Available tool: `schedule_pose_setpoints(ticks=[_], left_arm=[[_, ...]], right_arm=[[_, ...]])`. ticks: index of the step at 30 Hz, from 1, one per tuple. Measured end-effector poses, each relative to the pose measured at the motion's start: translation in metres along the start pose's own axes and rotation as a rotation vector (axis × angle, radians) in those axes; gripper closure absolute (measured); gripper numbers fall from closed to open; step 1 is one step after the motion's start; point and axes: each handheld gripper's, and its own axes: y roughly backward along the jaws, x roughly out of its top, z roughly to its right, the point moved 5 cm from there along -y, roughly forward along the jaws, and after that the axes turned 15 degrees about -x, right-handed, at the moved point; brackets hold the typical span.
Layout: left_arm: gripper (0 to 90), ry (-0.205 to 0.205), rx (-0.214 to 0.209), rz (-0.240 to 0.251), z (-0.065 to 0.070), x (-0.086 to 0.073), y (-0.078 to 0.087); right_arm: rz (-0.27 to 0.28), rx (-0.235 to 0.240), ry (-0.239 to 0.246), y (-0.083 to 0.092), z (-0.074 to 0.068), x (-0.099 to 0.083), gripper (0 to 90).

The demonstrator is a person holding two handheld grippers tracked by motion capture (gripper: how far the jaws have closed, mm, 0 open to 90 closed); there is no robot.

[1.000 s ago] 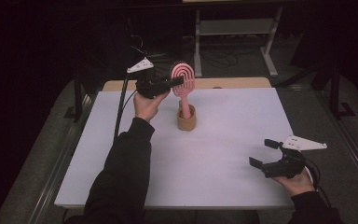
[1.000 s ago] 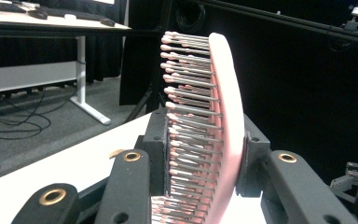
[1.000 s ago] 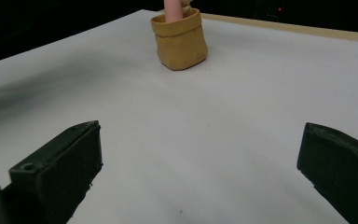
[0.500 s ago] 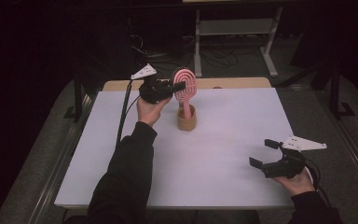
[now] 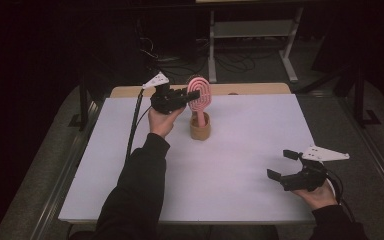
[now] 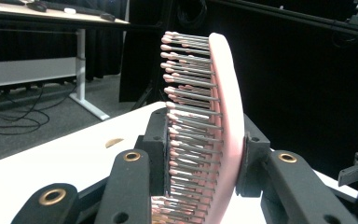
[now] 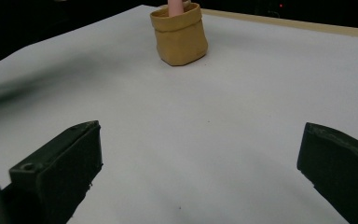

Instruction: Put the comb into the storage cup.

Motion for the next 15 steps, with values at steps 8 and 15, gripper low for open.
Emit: schedule_pose_setpoints(ticks=[8,15], left_arm=[[64.2,0.02,0.003,0.012,-0.0035,-0.0064,0.0017],[64.2,0.041,0.003,0.035,-0.0081,-0.0095,0.0035]], right_arm=[[-0.002,0.001,-0.003,0.0002,0.0003,0.0,0.0],[-0.006,0.002,-0.003,-0.0004,0.0005,-0.0008,0.0]])
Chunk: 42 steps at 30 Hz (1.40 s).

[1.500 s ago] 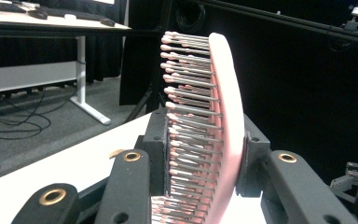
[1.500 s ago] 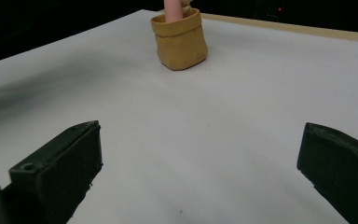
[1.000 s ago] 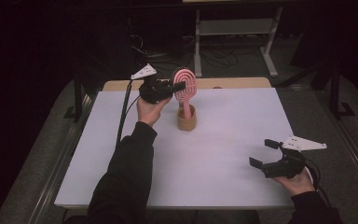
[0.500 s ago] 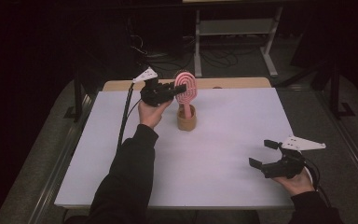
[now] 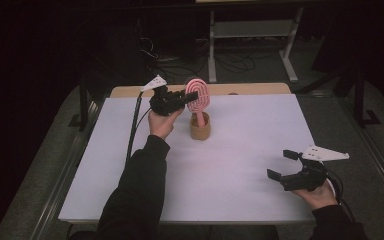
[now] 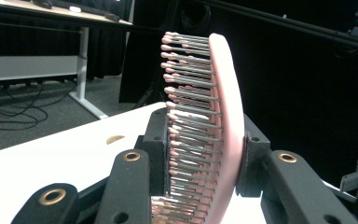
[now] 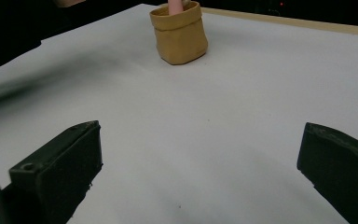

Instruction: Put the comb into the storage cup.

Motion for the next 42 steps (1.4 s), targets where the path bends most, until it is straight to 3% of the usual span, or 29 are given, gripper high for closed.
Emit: schedule_pose_setpoints(ticks=[20,36,42], left_arm=[[63.7,0.053,0.006,0.077,-0.01,-0.011,0.027],[62.0,0.067,0.073,0.013,-0.015,-0.021,0.052],[60.4,0.044,0.096,-0.034,-0.011,-0.025,0.059]], right_arm=[[-0.018,0.003,-0.004,-0.001,0.001,-0.002,0.0],[-0.019,0.008,-0.023,-0.002,0.002,-0.003,0.0],[-0.023,0.007,-0.024,-0.002,0.003,-0.003,0.0]])
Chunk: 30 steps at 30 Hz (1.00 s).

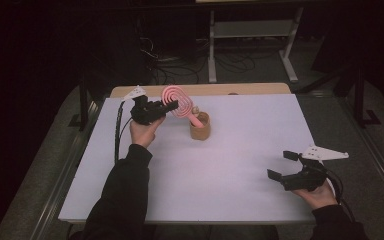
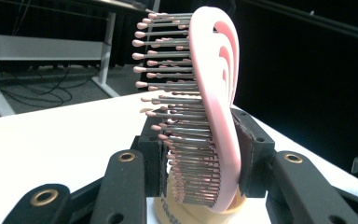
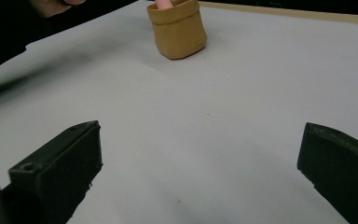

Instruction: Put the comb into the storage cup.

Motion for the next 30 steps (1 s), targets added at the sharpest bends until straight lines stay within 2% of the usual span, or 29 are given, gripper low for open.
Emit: schedule_pose_setpoints(ticks=[4,7,11,16,20,25,28,30], left_arm=[[56.4,-0.03,0.018,-0.025,0.004,0.0,0.005],[54.2,-0.046,0.025,-0.012,0.004,0.0,0.011],[47.7,-0.038,0.012,-0.004,0.005,0.0,0.017],[37.1,-0.063,0.027,-0.025,0.008,-0.003,0.022],[29.1,-0.071,0.0,-0.04,0.011,-0.004,0.028],[16.3,-0.056,-0.016,-0.036,0.011,-0.003,0.038],[5.9,-0.059,0.007,-0.057,0.011,-0.004,0.043],[1.4,-0.081,0.033,-0.066,0.011,-0.004,0.047]], right_arm=[[0.002,-0.003,0.001,-0.001,0.001,0.0,0.0],[-0.001,-0.004,0.002,-0.002,0.001,0.0,0.0],[-0.006,-0.004,-0.001,-0.002,0.001,-0.001,0.0],[-0.01,0.0,-0.001,-0.003,0.001,-0.001,0.0],[-0.011,0.003,0.001,-0.003,0.0,-0.001,0.0],[-0.015,0.003,0.005,-0.003,0.0,-0.001,0.0],[-0.02,0.005,0.008,-0.004,-0.001,-0.001,0.0],[-0.021,0.004,0.009,-0.004,-0.001,-0.001,0.0]])
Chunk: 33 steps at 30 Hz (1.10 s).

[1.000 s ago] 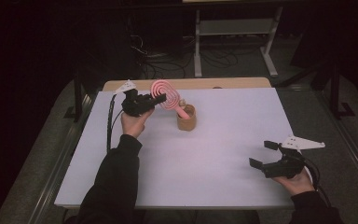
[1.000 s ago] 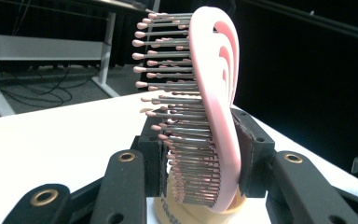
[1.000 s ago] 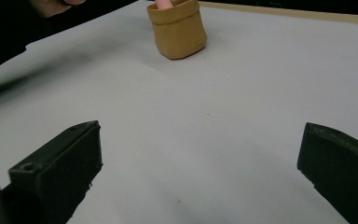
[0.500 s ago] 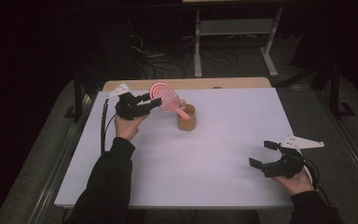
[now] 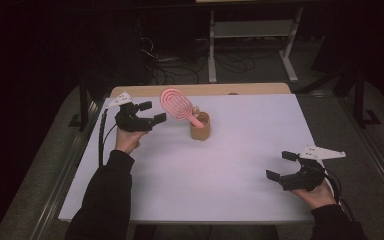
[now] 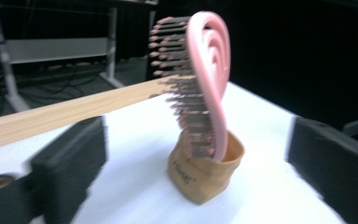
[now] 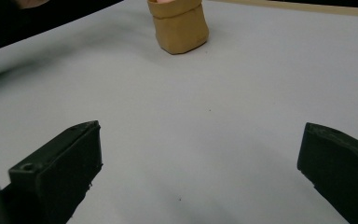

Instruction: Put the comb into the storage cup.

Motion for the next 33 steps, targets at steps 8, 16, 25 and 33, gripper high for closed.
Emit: schedule_pose_setpoints(ticks=[8,16,25,33], left_arm=[[0.0,-0.021,0.05,0.006,-0.003,-0.002,0.017],[0.0,-0.023,0.061,0.023,-0.004,-0.005,0.031],[0.0,-0.022,0.083,0.018,-0.003,-0.011,0.045],[0.0,-0.017,0.082,-0.006,0.002,-0.022,0.054]], right_arm=[[-0.001,-0.002,0.002,0.0,0.0,0.0,0.0],[-0.002,-0.003,0.001,0.0,0.0,0.0,0.0],[-0.004,-0.005,0.0,0.0,0.0,0.0,0.0],[-0.005,-0.005,0.004,0.0,0.0,-0.001,0.0]])
